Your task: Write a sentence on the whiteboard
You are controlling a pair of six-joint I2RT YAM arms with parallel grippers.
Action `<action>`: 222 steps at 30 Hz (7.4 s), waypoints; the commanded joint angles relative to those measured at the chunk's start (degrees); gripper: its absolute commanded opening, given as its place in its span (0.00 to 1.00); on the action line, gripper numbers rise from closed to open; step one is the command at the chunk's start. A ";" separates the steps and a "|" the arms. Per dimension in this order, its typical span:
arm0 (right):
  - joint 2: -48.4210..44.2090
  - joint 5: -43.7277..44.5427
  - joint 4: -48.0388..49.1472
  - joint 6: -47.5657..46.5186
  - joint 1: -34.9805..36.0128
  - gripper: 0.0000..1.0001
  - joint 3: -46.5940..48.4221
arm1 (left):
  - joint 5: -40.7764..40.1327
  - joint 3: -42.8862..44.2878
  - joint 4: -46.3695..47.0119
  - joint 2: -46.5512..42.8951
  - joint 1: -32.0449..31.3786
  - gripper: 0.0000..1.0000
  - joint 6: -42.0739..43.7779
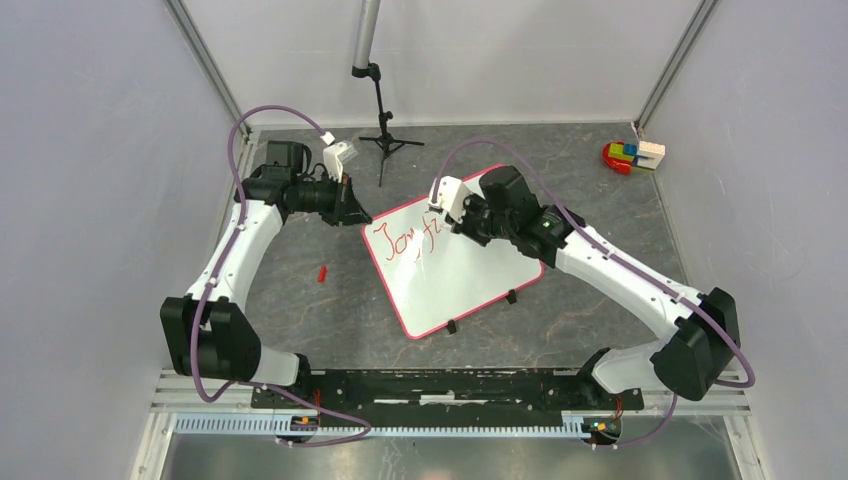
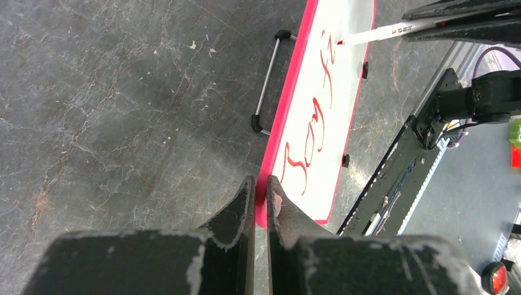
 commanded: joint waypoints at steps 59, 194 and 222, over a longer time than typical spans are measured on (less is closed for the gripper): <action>-2.72 -1.01 1.31 1.23 -2.05 0.00 1.56 | 0.33 0.59 -1.69 1.12 -1.34 0.07 1.08; -2.82 -2.45 2.04 1.41 -4.20 0.00 -2.99 | -0.08 0.24 -1.69 0.96 -1.44 0.07 1.66; 3.69 3.34 4.74 -0.35 -6.14 0.00 7.85 | -0.45 -0.01 -1.65 1.30 -1.50 0.07 1.86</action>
